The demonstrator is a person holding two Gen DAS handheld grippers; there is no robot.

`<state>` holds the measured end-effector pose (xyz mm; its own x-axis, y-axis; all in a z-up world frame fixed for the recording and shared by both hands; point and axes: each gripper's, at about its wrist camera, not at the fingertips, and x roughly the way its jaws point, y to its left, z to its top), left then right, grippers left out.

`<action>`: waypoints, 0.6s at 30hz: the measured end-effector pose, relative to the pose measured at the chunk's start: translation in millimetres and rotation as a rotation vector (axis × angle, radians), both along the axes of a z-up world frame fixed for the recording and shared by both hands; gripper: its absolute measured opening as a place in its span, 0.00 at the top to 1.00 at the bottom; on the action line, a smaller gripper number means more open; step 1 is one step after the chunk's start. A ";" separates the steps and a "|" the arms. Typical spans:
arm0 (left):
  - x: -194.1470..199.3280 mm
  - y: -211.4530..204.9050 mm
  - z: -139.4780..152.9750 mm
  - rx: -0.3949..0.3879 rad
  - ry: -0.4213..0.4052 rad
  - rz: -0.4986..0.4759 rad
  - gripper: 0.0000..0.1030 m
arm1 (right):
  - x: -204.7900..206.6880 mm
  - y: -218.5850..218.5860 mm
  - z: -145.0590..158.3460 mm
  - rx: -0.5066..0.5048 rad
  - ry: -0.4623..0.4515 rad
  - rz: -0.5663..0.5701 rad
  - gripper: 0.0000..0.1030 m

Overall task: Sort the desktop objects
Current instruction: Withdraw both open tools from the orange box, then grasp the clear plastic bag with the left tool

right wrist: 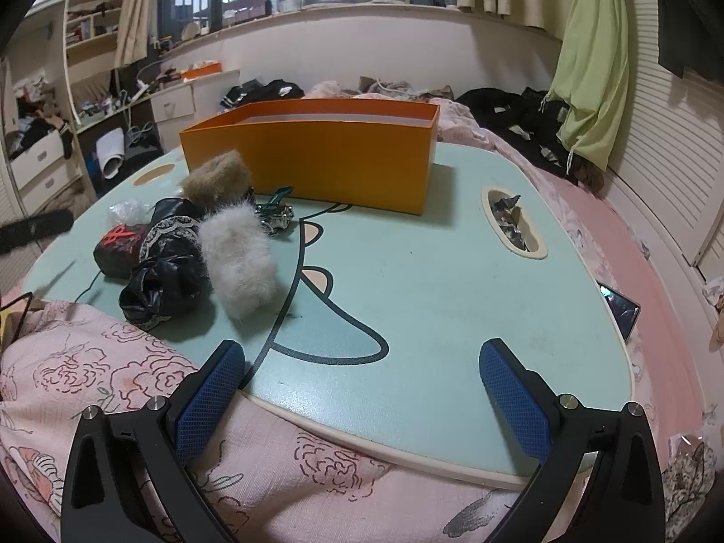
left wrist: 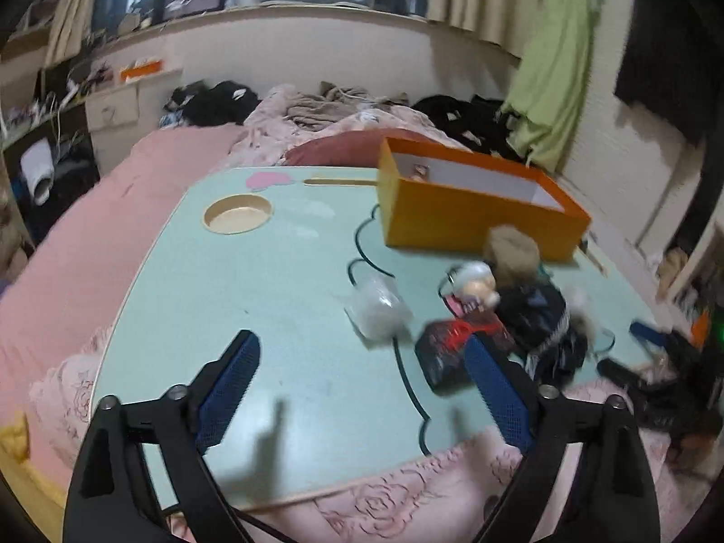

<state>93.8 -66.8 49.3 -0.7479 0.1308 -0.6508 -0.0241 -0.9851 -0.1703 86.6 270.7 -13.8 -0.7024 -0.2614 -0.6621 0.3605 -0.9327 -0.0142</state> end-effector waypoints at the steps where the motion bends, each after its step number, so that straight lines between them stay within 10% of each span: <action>1: -6.2 -3.2 0.3 0.002 -0.003 0.001 0.19 | 0.0 0.0 0.0 0.000 0.000 0.000 0.00; 7: -58.5 14.5 -9.3 -0.051 -0.104 -0.022 0.34 | 0.6 -0.5 -0.1 0.000 0.000 -0.001 0.00; 10: -77.0 21.9 -27.3 -0.059 -0.205 -0.019 0.62 | 0.8 -0.6 -0.1 0.000 0.000 -0.002 0.00; 18: -62.1 26.9 -36.9 -0.092 -0.147 0.009 0.69 | 2.0 -2.6 1.4 0.002 0.004 0.000 0.00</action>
<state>31.7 -40.0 12.4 -0.6449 0.0589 -0.7620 0.0037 -0.9968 -0.0801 88.6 268.1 -12.4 -0.7050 -0.2597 -0.6600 0.3601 -0.9327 -0.0176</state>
